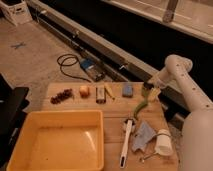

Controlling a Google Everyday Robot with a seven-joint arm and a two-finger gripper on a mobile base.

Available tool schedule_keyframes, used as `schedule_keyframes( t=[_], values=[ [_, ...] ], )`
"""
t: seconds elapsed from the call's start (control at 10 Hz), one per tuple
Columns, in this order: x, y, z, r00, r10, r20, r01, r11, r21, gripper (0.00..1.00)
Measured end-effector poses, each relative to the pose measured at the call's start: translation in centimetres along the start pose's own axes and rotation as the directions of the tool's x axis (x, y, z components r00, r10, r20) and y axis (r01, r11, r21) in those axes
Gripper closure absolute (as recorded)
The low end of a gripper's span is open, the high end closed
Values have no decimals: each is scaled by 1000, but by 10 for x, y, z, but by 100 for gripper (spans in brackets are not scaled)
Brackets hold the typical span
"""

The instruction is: Stack cups into tray

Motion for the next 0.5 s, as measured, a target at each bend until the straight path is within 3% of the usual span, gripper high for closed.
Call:
schedule_keyframes(
  t=[0.2, 0.5],
  values=[
    [-4, -1, 15, 1000, -2, 6, 3, 999, -33, 21],
    [4, 0, 29, 1000, 10, -2, -10, 998, -64, 46]
  ],
)
